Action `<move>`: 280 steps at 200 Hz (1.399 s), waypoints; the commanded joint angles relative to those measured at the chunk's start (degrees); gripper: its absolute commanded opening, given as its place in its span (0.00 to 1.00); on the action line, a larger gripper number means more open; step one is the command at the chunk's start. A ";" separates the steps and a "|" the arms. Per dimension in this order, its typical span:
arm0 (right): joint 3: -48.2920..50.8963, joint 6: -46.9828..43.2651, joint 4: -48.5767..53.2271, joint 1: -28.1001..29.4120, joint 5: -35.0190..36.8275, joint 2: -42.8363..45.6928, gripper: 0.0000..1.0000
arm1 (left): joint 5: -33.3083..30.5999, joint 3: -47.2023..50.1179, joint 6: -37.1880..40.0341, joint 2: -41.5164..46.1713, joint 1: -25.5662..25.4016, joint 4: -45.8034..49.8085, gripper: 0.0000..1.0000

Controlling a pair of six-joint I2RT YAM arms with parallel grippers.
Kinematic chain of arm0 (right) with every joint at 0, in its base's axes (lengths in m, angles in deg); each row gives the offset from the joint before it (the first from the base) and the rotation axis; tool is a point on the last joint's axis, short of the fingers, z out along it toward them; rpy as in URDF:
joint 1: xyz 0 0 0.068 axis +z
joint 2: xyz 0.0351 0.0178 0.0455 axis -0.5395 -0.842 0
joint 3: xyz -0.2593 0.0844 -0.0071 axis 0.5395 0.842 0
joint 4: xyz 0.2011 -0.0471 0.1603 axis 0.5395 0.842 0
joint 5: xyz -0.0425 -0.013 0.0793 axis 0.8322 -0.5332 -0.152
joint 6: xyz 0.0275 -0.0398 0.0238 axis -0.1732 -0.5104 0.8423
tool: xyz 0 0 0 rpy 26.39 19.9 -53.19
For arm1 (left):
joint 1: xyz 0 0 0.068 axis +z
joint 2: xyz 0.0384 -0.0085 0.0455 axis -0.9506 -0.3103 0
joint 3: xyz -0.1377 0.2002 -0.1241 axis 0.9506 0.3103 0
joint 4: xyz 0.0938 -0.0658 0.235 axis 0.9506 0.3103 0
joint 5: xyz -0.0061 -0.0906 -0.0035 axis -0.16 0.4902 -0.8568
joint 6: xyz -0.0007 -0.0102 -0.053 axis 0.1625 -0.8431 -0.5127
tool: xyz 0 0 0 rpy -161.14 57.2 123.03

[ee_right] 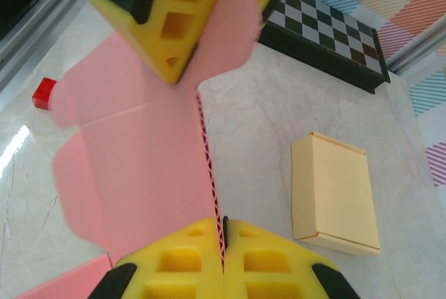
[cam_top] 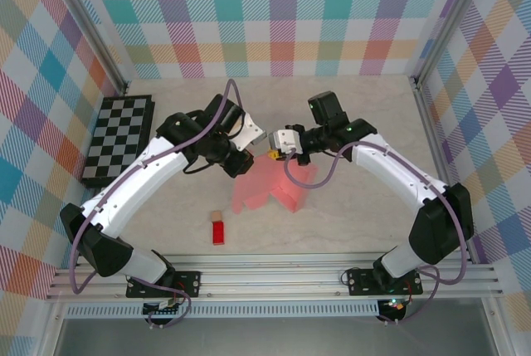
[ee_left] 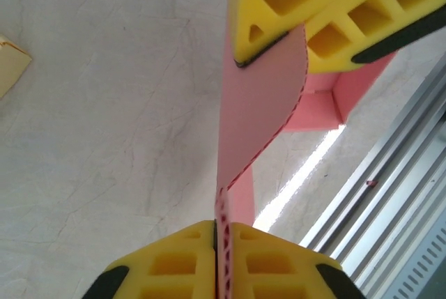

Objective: Fold the paper box

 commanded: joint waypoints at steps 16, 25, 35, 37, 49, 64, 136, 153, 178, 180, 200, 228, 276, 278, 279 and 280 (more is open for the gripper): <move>4.01 5.28 -5.29 -1.49 -1.59 2.07 0.00 | -2.79 4.99 -3.35 5.84 1.29 -8.74 0.42; 5.49 7.82 -8.01 -2.39 -1.79 2.87 0.00 | -4.04 7.67 -4.78 7.80 2.61 -11.30 0.48; 7.64 10.60 -11.33 -3.39 -1.95 4.02 0.00 | -4.77 11.50 -6.27 10.76 4.37 -14.29 0.50; 8.16 11.14 -12.06 -3.60 -1.96 4.28 0.00 | -4.97 12.28 -6.71 11.32 4.79 -15.01 0.51; 11.42 14.90 -16.79 -5.35 -3.01 6.07 0.00 | -7.38 18.06 -10.45 15.70 7.21 -20.17 0.56; 16.34 21.17 -25.50 -7.54 -2.81 8.19 0.00 | -6.07 26.30 -17.97 21.37 12.12 -27.11 0.64; 34.93 37.58 -55.45 -11.97 -5.84 11.81 0.00 | 8.91 38.48 -53.02 10.55 29.56 -41.87 0.82; 36.44 37.62 -56.92 -11.90 -7.33 11.73 0.00 | 9.02 34.94 -55.67 5.59 29.58 -42.46 0.87; 37.27 37.06 -57.00 -11.91 -9.13 10.81 0.00 | 5.77 28.55 -55.98 1.16 29.51 -39.14 0.90; 37.36 37.09 -57.14 -11.90 -9.08 10.70 0.00 | 5.86 28.19 -56.18 0.90 29.51 -39.07 0.90; 38.26 38.18 -59.93 -11.88 -8.17 8.96 0.00 | 6.72 26.87 -59.62 -0.58 27.64 -39.40 0.89; 39.62 41.10 -67.59 -11.74 -7.09 5.71 0.00 | 3.99 28.49 -63.01 -0.72 21.66 -40.76 0.89; 41.17 40.80 -69.26 -11.66 -6.10 2.96 0.00 | 2.82 29.11 -62.52 -6.19 17.03 -42.99 0.87; 41.21 40.73 -69.17 -11.65 -6.10 2.94 0.00 | 2.79 29.01 -62.41 -6.36 16.85 -43.06 0.86; 41.28 40.67 -69.11 -11.69 -6.06 2.98 0.00 | 2.80 28.95 -62.39 -6.50 16.77 -43.09 0.86; 41.31 40.56 -69.04 -11.66 -5.99 3.00 0.00 | 2.81 28.83 -62.25 -6.65 16.68 -43.10 0.86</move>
